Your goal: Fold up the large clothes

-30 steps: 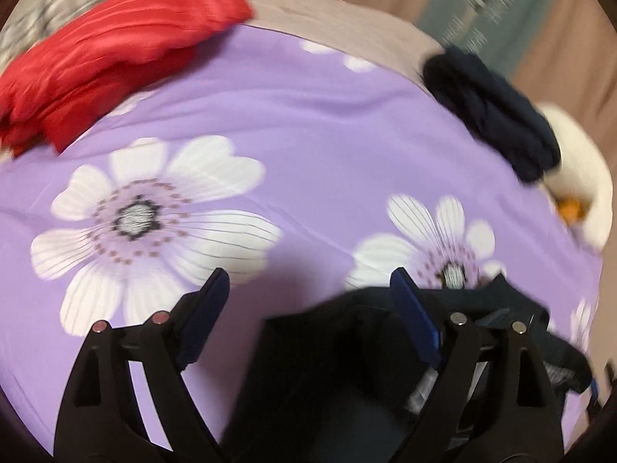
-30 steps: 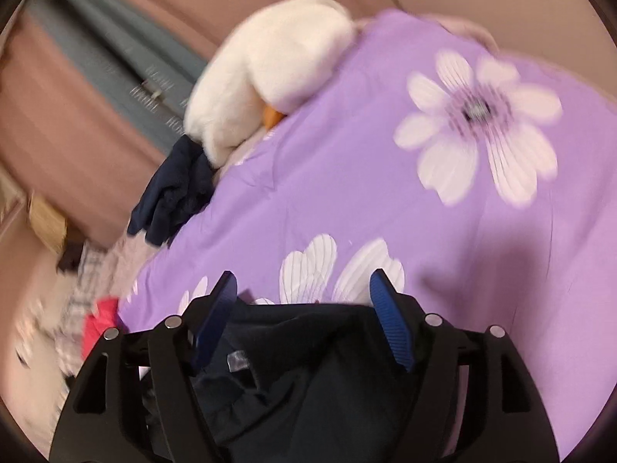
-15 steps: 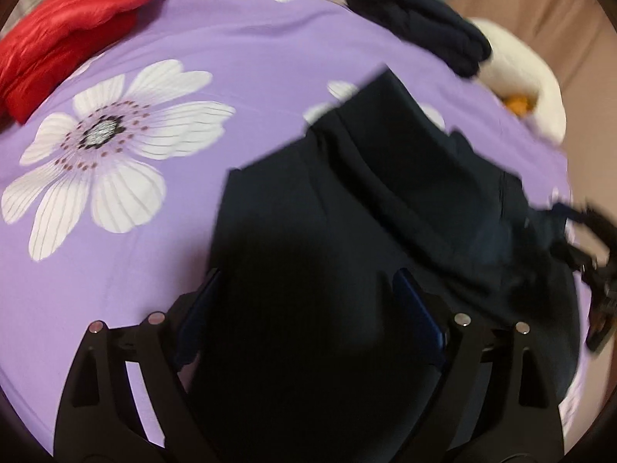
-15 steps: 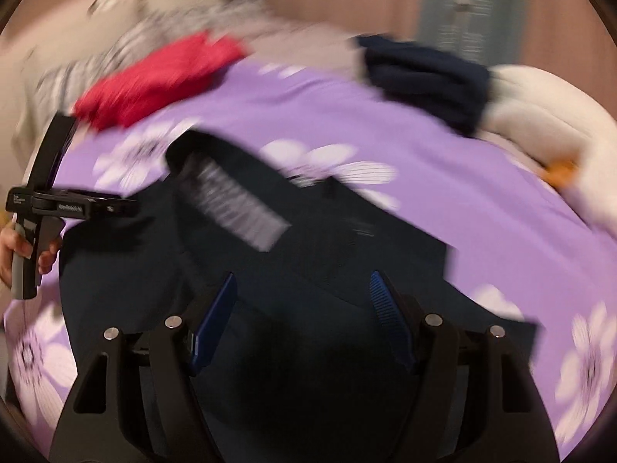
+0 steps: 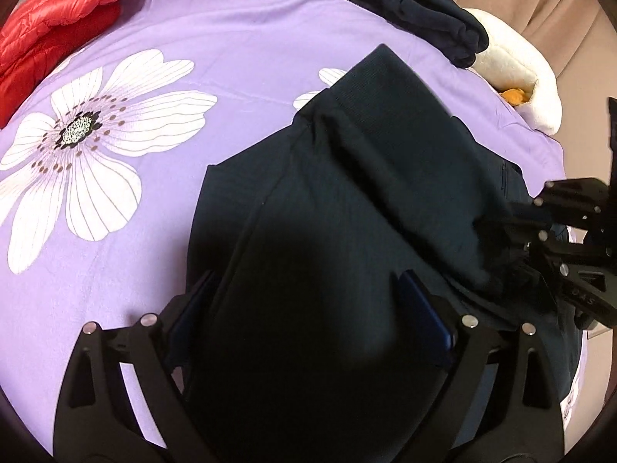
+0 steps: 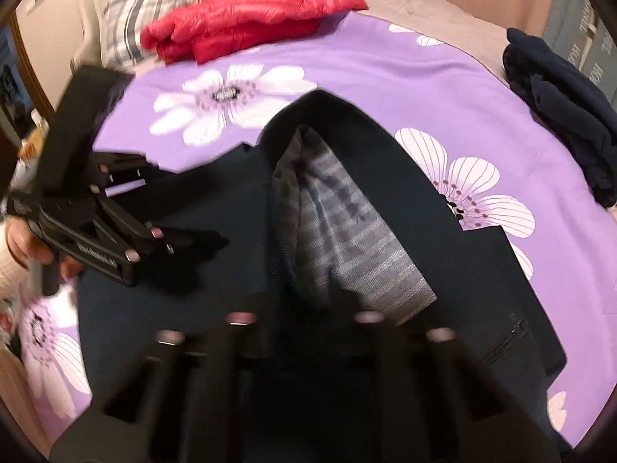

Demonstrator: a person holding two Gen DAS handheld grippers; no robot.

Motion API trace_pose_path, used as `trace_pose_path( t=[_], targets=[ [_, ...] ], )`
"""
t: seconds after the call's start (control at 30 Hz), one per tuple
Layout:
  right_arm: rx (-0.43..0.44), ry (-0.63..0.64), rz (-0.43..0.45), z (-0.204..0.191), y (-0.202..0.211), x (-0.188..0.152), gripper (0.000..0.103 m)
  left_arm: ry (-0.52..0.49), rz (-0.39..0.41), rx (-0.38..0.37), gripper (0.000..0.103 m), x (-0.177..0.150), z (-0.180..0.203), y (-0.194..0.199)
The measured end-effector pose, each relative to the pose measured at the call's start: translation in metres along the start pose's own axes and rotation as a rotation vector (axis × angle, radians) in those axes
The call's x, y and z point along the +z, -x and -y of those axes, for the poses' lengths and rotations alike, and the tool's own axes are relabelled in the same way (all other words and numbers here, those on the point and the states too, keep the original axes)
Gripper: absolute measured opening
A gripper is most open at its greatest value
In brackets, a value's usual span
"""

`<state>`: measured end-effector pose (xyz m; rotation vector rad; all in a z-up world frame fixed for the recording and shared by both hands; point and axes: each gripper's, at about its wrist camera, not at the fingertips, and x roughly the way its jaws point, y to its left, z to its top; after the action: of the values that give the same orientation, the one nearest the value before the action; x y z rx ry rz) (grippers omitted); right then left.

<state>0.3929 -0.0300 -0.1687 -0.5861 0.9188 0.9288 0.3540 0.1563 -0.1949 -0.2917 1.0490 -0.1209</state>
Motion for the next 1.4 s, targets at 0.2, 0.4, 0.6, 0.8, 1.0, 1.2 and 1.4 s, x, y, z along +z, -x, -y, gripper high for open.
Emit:
trace_pose_path(
  t=[0.2,0.4,0.6,0.8,1.0,1.2,1.4],
  targets=[
    [-0.361,-0.07,0.043,0.04,0.018,0.01,0.004,0.012,0.007,0.0,0.099,0.023,0.014,-0.008],
    [-0.221,-0.242,0.027,0.052,0.006,0.013,0.032,-0.04,-0.044,0.104,0.1,0.03,0.024,-0.035],
    [-0.262,-0.242,0.049,0.068,0.067,-0.035,0.043,-0.08,-0.027,0.099,0.101,0.023,0.023,-0.036],
    [-0.311,-0.203,-0.067,0.085,0.088,-0.084,0.043,-0.083,-0.013,0.107,0.101,0.022,0.022,-0.039],
    [-0.314,-0.143,-0.171,0.089,0.052,-0.094,0.051,-0.084,-0.013,0.111,0.101,0.022,0.023,-0.039],
    [-0.256,-0.103,-0.297,0.095,0.02,-0.101,0.054,-0.083,-0.011,0.109,0.101,0.02,0.022,-0.04],
    [-0.308,-0.005,-0.343,0.081,0.019,-0.11,0.0,-0.086,-0.013,0.113,0.101,0.021,0.024,-0.04]
  ],
)
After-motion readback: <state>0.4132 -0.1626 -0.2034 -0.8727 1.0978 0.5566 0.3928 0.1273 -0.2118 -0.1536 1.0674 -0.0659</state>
